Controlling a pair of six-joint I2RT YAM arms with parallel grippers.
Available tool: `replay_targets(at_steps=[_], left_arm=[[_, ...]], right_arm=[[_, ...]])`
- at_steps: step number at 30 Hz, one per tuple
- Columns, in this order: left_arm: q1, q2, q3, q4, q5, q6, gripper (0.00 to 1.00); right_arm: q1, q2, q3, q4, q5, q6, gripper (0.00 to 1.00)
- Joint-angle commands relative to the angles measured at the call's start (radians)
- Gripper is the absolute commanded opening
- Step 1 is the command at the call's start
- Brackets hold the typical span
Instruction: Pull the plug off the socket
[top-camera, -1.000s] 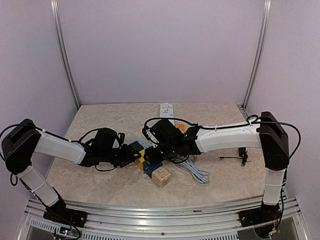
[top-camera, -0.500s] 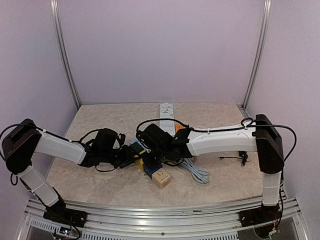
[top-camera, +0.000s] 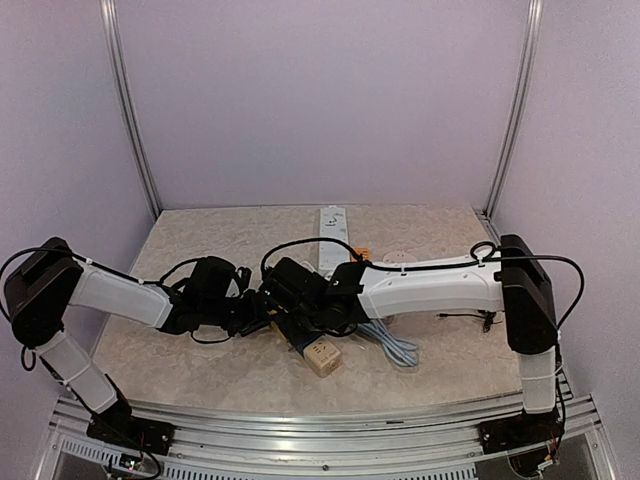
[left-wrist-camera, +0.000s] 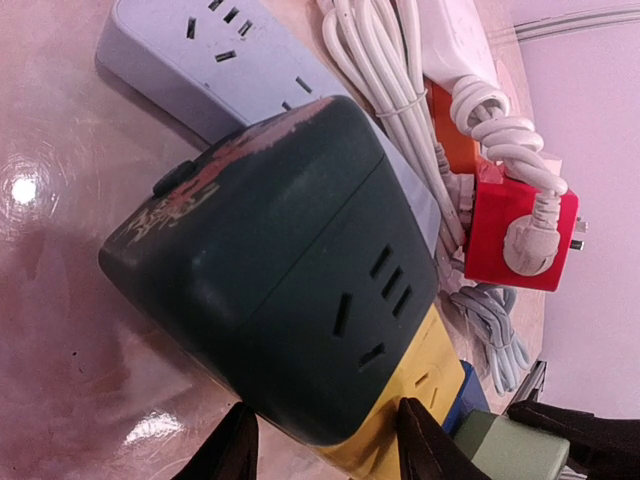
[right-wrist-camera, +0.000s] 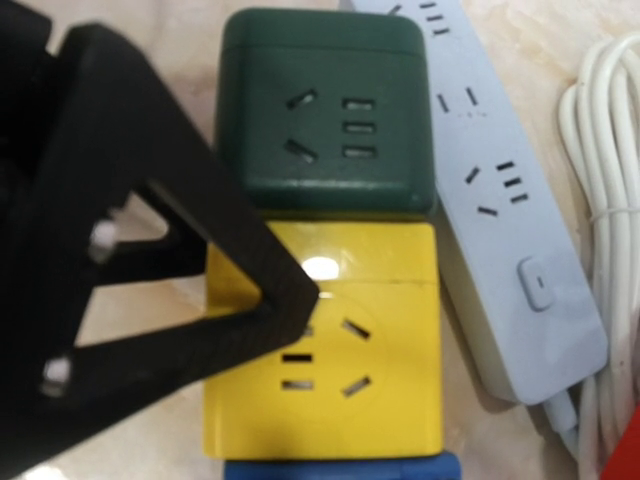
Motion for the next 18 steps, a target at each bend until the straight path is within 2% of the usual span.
replay_targets(at_steps=[1, 18], left_arm=[[-0.013, 0.049, -0.006, -0.108, -0.011, 0.022, 0.45], [-0.015, 0.038, -0.001, -0.124, -0.023, 0.029, 0.46]], right_arm=[[0.012, 0.002, 0.023, 0.022, -0.003, -0.025, 0.00], [-0.128, -0.147, -0.243, 0.324, -0.384, 0.109, 0.00]])
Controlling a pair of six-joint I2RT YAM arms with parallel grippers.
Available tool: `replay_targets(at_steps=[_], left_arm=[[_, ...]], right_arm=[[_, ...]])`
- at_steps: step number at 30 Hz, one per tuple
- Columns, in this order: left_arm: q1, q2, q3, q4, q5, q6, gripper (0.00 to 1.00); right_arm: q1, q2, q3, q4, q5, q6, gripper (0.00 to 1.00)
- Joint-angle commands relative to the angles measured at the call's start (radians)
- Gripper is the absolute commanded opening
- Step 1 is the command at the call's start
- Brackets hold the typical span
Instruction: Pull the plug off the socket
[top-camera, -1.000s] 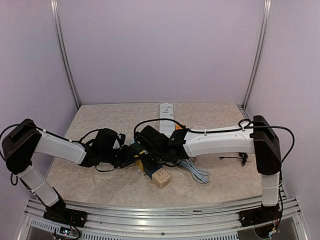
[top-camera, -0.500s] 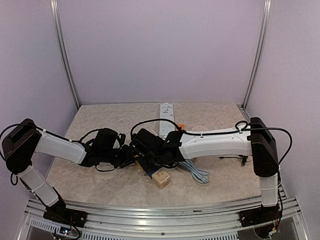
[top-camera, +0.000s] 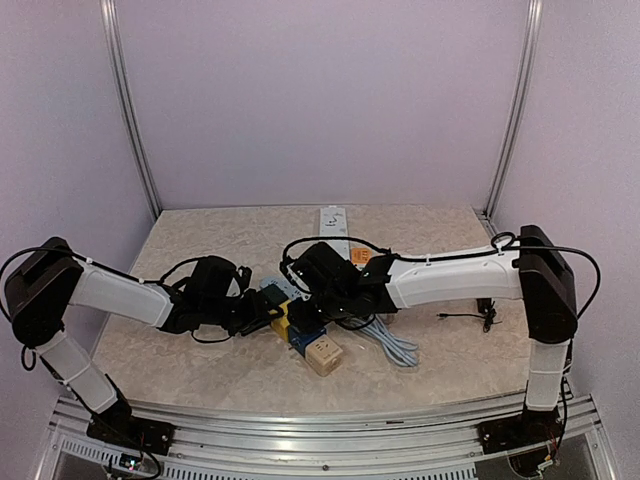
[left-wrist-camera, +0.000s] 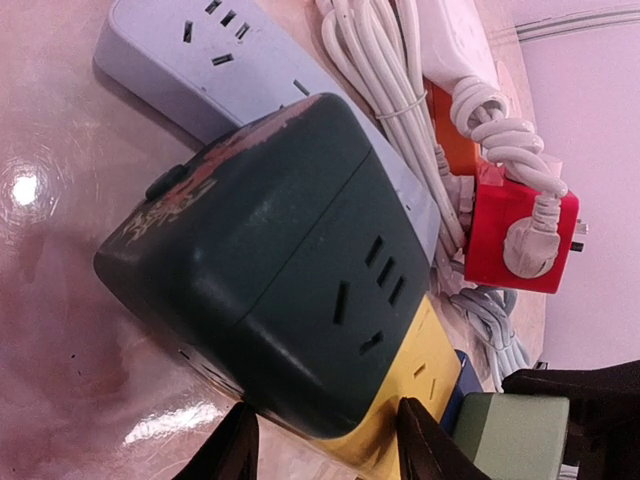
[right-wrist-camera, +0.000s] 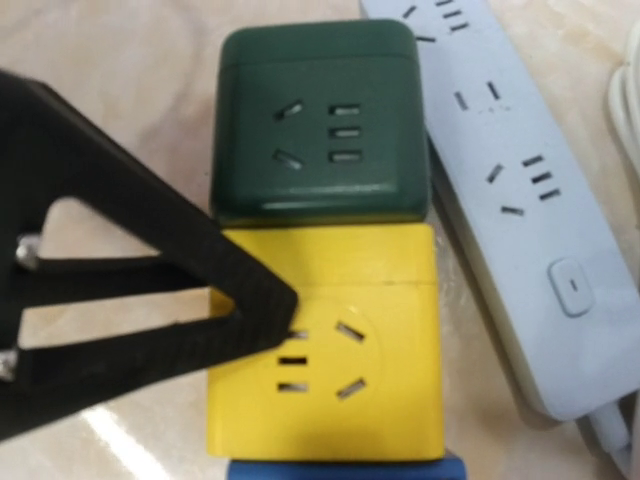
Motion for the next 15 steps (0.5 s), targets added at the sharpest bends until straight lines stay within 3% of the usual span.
replay_targets(at_steps=[1, 15], left_arm=[[-0.013, 0.034, -0.009, -0.113, -0.019, 0.028, 0.45], [-0.016, 0.041, -0.006, -0.107, -0.020, 0.026, 0.45]], right_arm=[[-0.030, -0.047, -0.059, 0.127, -0.146, 0.071, 0.00], [-0.043, -0.075, -0.099, 0.186, -0.199, 0.104, 0.00]])
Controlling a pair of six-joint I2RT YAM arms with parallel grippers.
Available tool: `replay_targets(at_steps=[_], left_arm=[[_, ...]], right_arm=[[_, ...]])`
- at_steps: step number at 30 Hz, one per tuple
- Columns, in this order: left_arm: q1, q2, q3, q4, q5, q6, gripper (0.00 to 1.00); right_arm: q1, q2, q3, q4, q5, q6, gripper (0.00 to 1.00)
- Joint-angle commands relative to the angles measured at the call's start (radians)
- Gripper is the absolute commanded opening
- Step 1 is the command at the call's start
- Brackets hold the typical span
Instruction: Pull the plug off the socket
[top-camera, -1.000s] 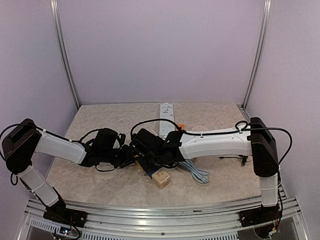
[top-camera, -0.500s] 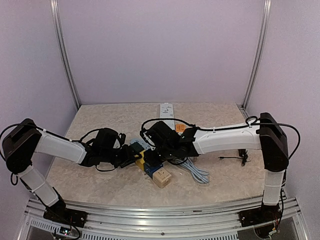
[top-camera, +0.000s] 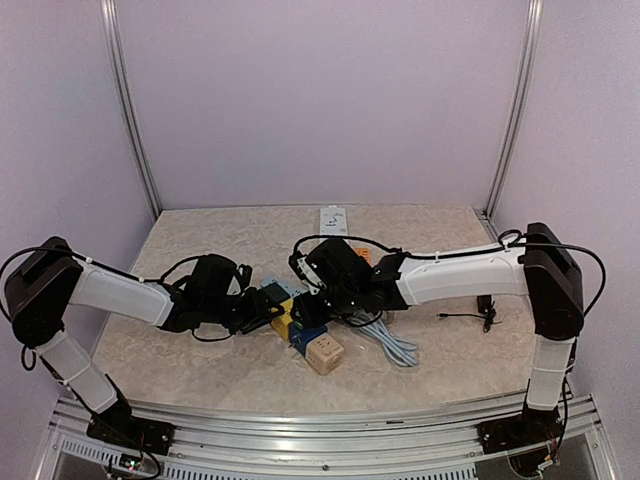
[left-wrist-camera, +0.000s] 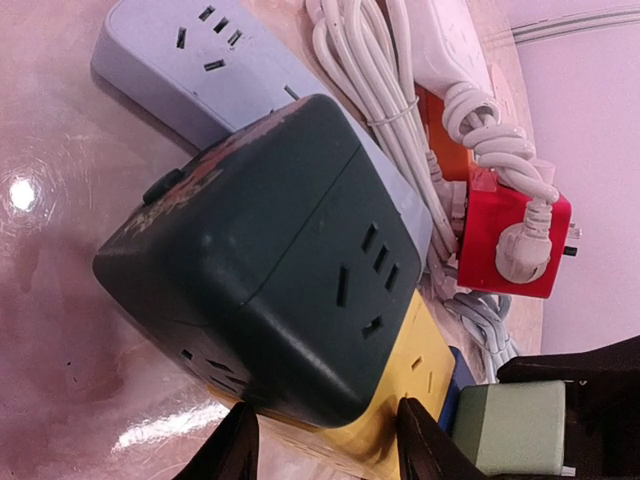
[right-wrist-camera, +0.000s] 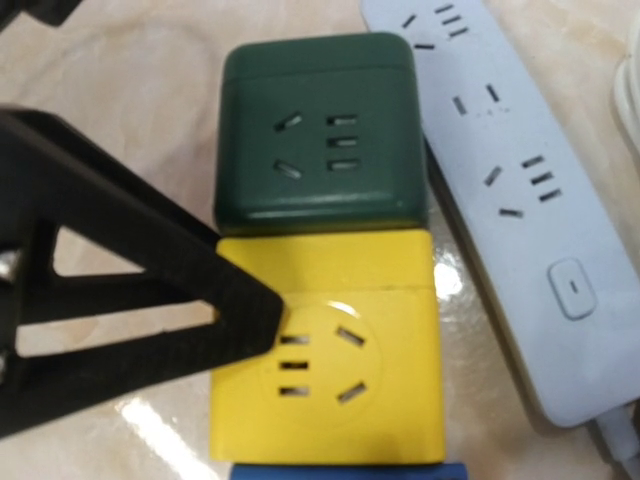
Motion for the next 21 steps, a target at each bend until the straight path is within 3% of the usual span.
replay_targets(at_steps=[1, 21], left_arm=[[-0.016, 0.038, -0.018, -0.108, -0.020, 0.027, 0.45], [-0.020, 0.030, -0.023, -0.116, -0.026, 0.024, 0.45]], right_arm=[[0.006, -0.029, -0.005, 0.062, -0.061, 0.052, 0.00], [0.132, 0.090, 0.245, -0.283, 0.385, -0.078, 0.00]])
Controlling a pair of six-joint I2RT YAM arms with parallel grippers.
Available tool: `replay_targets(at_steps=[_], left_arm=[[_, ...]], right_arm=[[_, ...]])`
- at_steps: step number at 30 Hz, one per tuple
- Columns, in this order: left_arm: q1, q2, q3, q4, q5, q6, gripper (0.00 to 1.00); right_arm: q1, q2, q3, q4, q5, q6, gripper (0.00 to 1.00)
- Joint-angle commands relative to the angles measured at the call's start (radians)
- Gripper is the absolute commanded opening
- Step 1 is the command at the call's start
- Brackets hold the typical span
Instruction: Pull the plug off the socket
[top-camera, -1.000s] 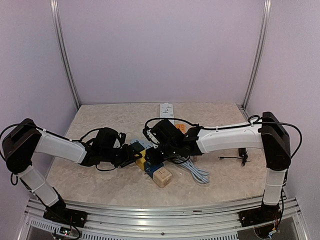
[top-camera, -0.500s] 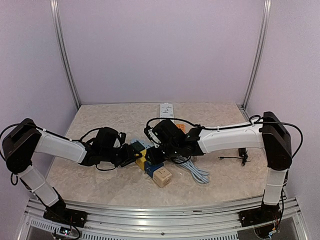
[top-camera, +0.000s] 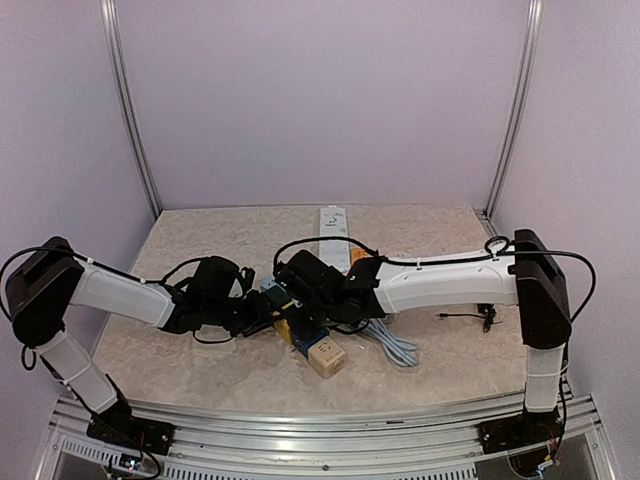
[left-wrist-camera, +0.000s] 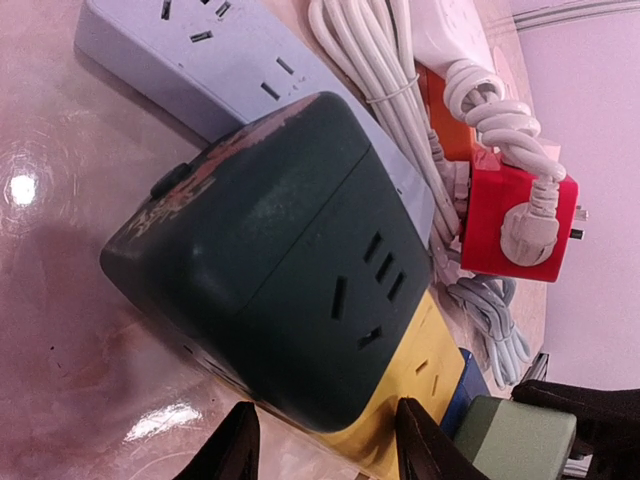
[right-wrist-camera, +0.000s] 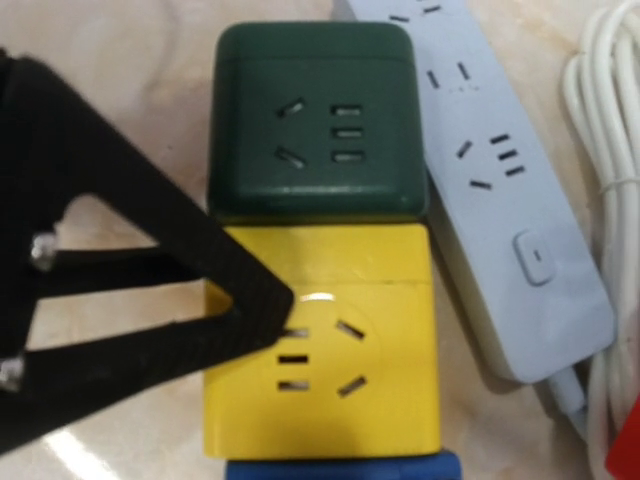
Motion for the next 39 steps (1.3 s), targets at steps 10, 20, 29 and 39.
replay_targets(at_steps=[10, 20, 29, 39], left_arm=[[-0.006, 0.025, -0.024, -0.109, -0.035, 0.022, 0.45], [-0.006, 0.025, -0.029, -0.108, -0.035, 0.022, 0.45], [-0.008, 0.029, -0.026, -0.103, -0.034, 0.023, 0.42], [-0.008, 0.033, -0.022, -0.101, -0.031, 0.024, 0.42]], right_arm=[[0.037, 0.039, 0.119, -0.083, 0.173, -0.041, 0.00], [-0.026, -0.044, -0.016, 0.105, -0.087, 0.022, 0.00], [-0.090, -0.121, -0.141, 0.249, -0.261, 0.096, 0.00], [-0.088, -0.119, -0.128, 0.217, -0.220, 0.081, 0.00]])
